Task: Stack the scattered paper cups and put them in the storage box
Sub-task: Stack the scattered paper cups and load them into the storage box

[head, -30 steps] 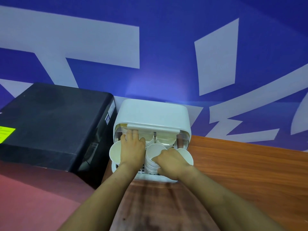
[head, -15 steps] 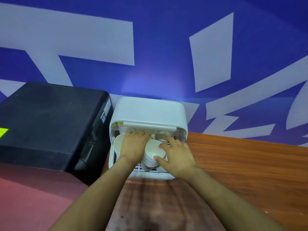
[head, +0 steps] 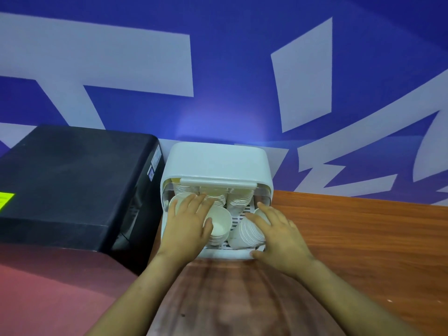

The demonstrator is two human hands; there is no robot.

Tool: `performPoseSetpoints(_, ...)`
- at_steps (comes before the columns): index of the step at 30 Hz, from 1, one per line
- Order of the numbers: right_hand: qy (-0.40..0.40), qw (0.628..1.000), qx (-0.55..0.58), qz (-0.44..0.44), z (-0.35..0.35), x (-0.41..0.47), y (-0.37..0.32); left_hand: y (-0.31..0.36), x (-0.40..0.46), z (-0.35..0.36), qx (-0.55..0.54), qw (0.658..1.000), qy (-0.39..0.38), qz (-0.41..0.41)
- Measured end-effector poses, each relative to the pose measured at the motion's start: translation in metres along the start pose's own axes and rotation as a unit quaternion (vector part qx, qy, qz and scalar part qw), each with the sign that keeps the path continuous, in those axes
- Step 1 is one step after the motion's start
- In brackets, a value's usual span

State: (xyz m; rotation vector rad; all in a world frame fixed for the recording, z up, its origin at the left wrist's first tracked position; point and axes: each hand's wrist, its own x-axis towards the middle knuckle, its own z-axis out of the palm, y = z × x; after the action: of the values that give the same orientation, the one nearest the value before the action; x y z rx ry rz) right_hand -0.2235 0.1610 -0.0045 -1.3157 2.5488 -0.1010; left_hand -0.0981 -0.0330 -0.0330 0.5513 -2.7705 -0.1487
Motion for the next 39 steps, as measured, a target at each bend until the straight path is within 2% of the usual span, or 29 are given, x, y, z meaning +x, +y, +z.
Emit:
performPoseSetpoints(5,0.022,0.999,0.027,0.013,0.006,0.01,-0.003,-0.008,-0.011,-0.006,-0.029,0.989,-0.127,-0.069)
performPoseSetpoints(9,0.06,0.997,0.039,0.014,0.01,0.024,-0.02,-0.007,-0.014,-0.001,-0.021,0.988,-0.139,-0.055)
performPoseSetpoints(15,0.112,0.992,0.043,0.041,0.017,0.046,-0.033,-0.004,-0.006,0.005,0.024,0.995,-0.094,-0.009)
performPoseSetpoints(20,0.173,0.982,0.049,0.064,0.023,0.053,-0.035,-0.001,0.006,0.01,0.041,0.995,-0.077,-0.04)
performPoseSetpoints(29,0.175,0.98,-0.012,0.092,0.026,0.053,-0.036,0.005,0.009,0.02,0.087,0.989,-0.049,-0.108)
performPoseSetpoints(36,0.259,0.962,-0.083,0.013,0.032,0.028,-0.024,-0.003,-0.007,0.012,0.043,0.998,0.023,-0.033)
performPoseSetpoints(39,0.249,0.961,-0.123,-0.009,0.035,0.026,-0.019,-0.009,-0.012,0.011,0.029,0.999,0.027,-0.013)
